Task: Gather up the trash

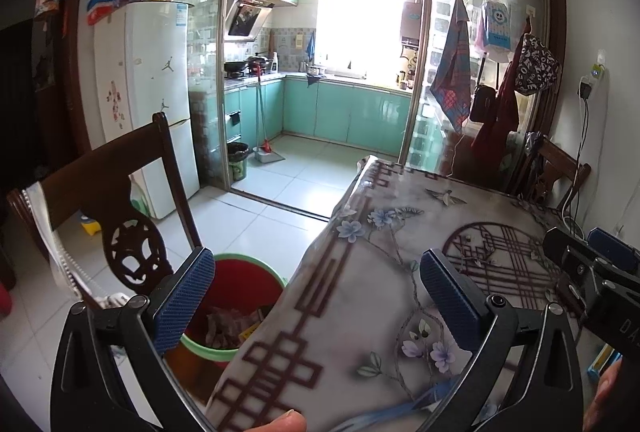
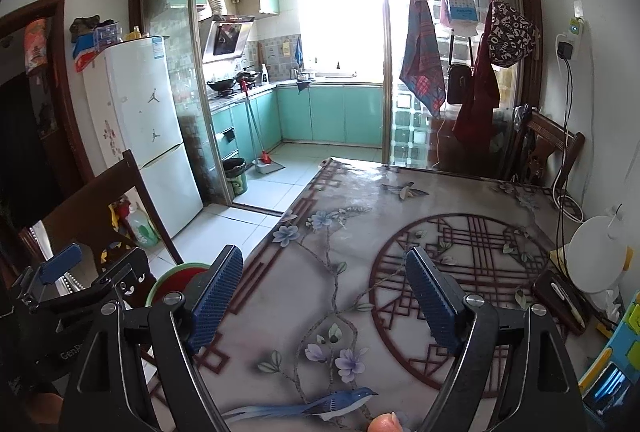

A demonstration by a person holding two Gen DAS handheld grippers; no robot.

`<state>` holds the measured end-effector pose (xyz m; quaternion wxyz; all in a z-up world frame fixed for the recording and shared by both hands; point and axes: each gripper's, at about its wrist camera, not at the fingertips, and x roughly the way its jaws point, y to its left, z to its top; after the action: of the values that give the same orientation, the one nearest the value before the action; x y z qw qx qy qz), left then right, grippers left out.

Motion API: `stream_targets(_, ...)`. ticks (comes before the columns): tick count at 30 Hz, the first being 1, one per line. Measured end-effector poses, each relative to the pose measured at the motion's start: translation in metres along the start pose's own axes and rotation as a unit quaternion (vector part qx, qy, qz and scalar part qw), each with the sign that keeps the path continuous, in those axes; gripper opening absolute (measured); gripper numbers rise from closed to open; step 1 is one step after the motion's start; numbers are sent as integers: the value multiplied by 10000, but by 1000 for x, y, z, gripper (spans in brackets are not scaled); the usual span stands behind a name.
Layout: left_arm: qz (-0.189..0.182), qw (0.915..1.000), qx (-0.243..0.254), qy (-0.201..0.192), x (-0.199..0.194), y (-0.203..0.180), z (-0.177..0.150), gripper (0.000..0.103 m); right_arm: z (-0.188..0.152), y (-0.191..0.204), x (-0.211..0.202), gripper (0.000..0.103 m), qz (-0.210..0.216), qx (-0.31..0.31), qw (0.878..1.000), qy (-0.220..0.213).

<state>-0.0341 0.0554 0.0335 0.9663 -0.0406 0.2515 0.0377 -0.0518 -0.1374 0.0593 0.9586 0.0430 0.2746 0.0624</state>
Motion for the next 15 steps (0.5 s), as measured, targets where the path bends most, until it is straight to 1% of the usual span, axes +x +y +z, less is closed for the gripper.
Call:
stream_targets(9,-78,9999,59,-23,1,-8,3,103,1,-8,2,84,-96,21,10000,4)
stream_targets(15,-201,9998,54,64,6,-12,4,103,1,-11,3,84,-150,21,9999,-7)
